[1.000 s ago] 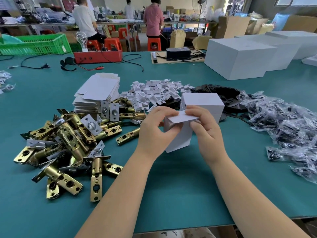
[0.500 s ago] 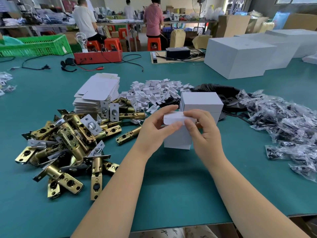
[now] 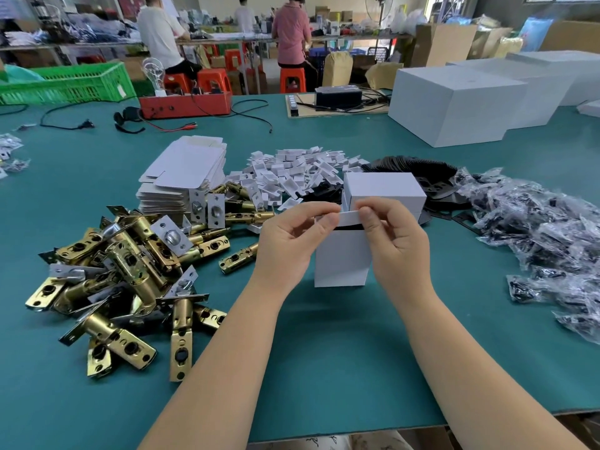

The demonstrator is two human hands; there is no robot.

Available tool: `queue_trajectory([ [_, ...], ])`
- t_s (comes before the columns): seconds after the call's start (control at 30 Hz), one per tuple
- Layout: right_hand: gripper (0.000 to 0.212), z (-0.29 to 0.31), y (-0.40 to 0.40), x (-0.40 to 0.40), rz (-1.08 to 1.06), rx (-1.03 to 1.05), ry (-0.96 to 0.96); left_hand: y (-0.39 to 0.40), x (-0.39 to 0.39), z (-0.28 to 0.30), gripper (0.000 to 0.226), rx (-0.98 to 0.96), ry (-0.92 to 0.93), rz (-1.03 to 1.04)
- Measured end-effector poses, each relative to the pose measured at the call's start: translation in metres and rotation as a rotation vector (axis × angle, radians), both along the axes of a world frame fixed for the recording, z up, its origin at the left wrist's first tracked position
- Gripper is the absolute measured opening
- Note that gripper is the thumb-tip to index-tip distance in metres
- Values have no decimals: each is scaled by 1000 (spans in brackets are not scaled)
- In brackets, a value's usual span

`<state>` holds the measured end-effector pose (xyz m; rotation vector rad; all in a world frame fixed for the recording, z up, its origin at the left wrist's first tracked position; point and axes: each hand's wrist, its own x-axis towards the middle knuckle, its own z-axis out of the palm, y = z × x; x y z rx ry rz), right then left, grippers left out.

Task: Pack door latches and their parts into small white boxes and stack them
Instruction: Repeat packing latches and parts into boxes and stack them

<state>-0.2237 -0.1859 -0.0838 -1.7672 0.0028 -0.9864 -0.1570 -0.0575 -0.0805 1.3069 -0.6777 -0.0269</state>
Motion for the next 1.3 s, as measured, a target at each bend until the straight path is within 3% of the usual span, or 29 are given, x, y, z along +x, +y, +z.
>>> queue_trajectory([
  [0.23, 20, -10, -8, -2, 52, -43, 17, 7, 2, 3, 25, 68, -63, -50],
  [0.37, 24, -12, -9, -2, 16, -137, 3, 7, 2, 4, 17, 18, 21, -61],
  [0.5, 19, -15, -10, -1, -18, -194, -10, 9, 7, 5, 28, 36, 2, -99],
  [0.67, 16, -20, -11, 0, -30, -218, -8, 13, 9, 6, 21, 42, 36, -172],
  [0.8, 17, -22, -14, -1, -46, -288, 2, 16, 15, 6, 30, 133, 2, -167],
  [1.07, 31, -24, -3, -3, -6, -283, 71, 19, 17, 5, 33, 211, -28, -184],
  [1.3, 26, -24, -2, 0, -26, -211, 65, 17, 14, 1, 32, 255, -72, -107],
])
